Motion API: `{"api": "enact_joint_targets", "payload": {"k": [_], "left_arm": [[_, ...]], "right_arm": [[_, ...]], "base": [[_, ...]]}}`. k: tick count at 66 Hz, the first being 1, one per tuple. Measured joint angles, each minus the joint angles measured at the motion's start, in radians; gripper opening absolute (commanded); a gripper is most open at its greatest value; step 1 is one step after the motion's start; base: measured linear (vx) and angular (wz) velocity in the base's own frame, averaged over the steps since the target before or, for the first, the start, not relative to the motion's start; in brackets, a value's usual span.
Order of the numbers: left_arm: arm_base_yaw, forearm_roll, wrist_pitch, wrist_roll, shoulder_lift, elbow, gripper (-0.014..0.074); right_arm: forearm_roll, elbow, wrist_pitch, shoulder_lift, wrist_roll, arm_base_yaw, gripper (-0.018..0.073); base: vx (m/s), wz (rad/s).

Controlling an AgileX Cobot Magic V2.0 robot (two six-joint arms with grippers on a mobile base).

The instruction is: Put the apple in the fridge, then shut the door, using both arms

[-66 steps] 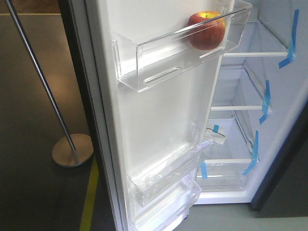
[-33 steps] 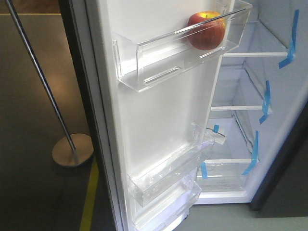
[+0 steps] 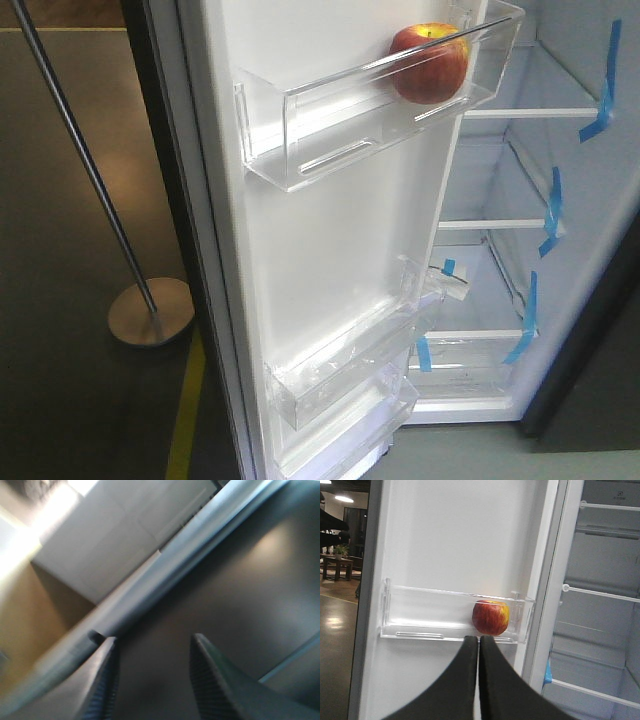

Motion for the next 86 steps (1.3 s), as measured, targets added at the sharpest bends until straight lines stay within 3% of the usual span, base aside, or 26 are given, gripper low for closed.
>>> {"api": "enact_joint_targets", "payload": {"k": [9,21,29,37,47,54,73,86], "left_arm": [[0.0,-0.147,0.069,0.045,0.122,-0.116,0.033],[0.0,-0.403,0.136,0.129,0.242,-0.225,0.033],[0.0,-0.612,0.195,0.257,0.296,-0.263,0.033],[0.0,-0.834,0.29,0.453,0.333,-0.281,0.033],[0.0,-1.008,0.39,0.647,0.347,-0.284,0.033],[0.002,-1.042,0.434,0.68,0.348,-0.284,0.033],[-0.005,-1.048,0.608,0.722,0.349,-0.284,0.033],[-0.105,-1.047,0.607,0.788,0.349,-0.3,0.033]], "right_arm": [[0.0,0.0,0.0,0.0,-0.001,0.0,-0.0003],[0.0,0.0,0.008,0.0,-0.002,0.0,-0.0003],[0.0,0.0,0.008,0.0,-0.002,0.0,-0.0003],[0.0,0.0,0.008,0.0,-0.002,0.0,-0.0003],[0.0,0.0,0.009,0.0,-0.002,0.0,-0.0003],[0.0,0.0,0.011,0.0,-0.002,0.0,-0.0003],[0.0,0.0,0.015,0.0,-0.002,0.0,-0.0003],[0.0,0.0,0.015,0.0,-0.002,0.0,-0.0003]], "base": [[0.0,0.0],[0.0,0.0],[0.0,0.0],[0.0,0.0],[0.0,0.0],[0.0,0.0],[0.0,0.0],[0.0,0.0]]}}
